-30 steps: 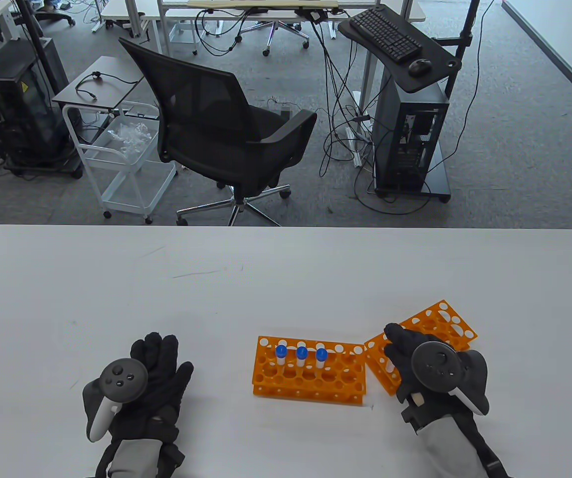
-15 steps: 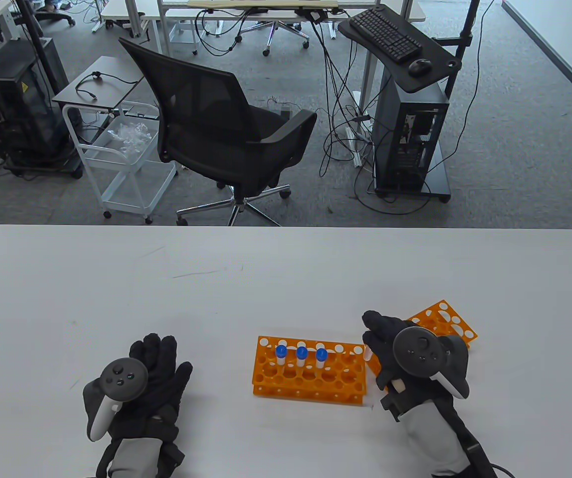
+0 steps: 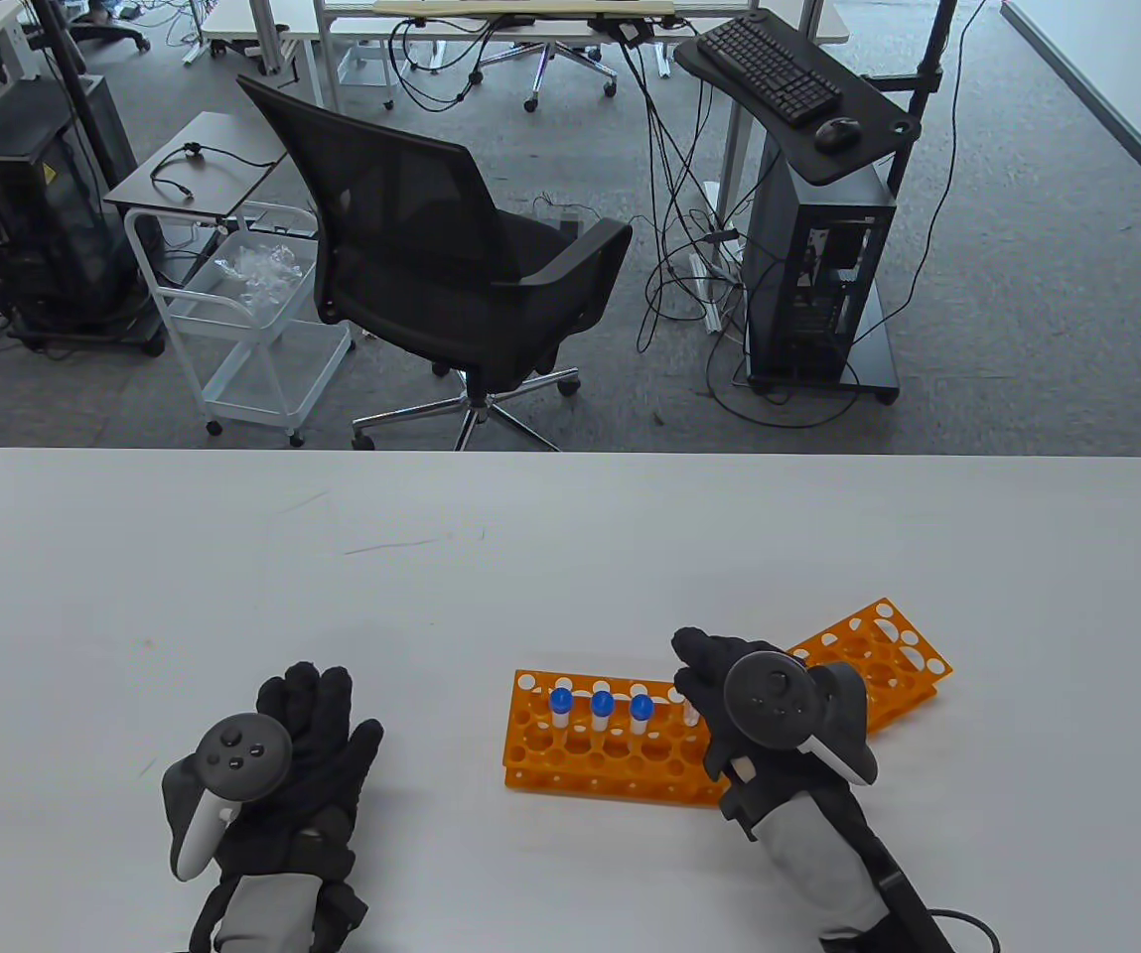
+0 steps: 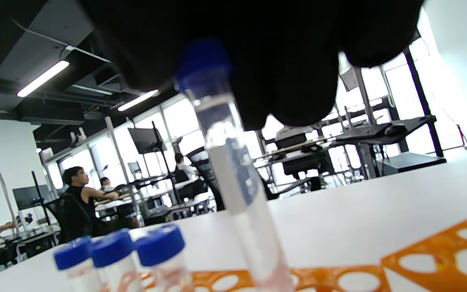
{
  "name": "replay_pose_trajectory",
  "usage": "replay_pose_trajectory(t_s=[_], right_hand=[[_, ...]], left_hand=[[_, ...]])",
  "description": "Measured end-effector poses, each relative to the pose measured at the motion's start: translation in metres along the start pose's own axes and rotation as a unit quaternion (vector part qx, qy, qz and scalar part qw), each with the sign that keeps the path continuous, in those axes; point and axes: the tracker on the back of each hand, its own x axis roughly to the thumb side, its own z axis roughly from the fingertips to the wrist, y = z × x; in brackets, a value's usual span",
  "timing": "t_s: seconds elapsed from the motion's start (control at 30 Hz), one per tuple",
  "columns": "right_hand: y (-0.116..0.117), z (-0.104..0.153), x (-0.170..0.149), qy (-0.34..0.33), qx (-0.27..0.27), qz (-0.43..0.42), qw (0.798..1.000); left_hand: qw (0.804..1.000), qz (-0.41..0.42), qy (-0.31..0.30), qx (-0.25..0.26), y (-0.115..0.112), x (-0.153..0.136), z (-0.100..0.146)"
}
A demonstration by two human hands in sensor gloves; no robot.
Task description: Transfer 4 test tubes between racks (Right hand only)
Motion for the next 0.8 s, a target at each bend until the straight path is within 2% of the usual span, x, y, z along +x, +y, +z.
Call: replay_pose_trajectory(t_s=[0.8], right_hand=[[0.021, -0.001, 0.002, -0.01, 0.028, 0.011, 1.0]], left_hand=[[1.0, 0.0, -0.002, 0.0, -0.001, -0.001, 0.0]])
